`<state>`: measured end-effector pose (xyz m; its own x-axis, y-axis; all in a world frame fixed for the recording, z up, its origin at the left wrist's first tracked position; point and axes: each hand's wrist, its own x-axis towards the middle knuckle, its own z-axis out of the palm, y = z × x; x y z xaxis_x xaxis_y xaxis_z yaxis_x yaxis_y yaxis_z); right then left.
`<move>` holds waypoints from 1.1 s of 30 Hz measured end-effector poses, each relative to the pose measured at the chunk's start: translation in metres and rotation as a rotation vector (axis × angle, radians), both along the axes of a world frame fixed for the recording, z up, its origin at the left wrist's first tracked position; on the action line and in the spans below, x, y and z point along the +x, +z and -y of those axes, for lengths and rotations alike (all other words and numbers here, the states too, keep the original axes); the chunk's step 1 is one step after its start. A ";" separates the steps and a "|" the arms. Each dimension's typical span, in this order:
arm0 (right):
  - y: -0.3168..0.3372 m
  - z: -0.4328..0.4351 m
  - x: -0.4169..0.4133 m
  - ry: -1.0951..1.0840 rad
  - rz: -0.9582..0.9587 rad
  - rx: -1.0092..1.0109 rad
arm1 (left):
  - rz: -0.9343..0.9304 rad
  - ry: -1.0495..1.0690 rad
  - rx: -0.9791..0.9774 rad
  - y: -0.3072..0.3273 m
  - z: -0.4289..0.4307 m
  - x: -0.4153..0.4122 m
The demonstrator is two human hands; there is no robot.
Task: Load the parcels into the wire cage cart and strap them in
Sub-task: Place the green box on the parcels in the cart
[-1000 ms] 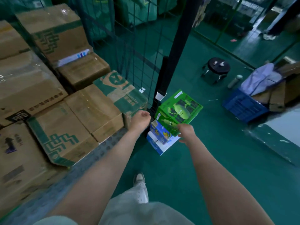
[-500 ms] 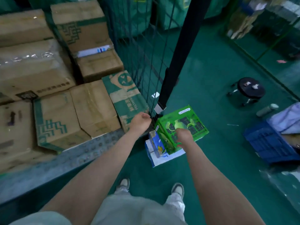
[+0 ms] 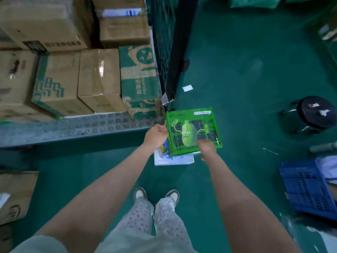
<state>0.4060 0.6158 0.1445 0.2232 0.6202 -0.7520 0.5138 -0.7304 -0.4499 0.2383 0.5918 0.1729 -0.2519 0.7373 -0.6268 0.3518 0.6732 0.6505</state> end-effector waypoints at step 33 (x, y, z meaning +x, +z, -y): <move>-0.112 0.011 0.021 -0.333 -0.157 0.320 | 0.163 0.544 -0.115 -0.115 0.057 0.016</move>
<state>0.4269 0.6053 0.0330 0.3476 0.7402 -0.5756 0.1840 -0.6558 -0.7322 0.2539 0.5352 0.0578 -0.4697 0.4536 -0.7574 -0.1634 0.7984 0.5795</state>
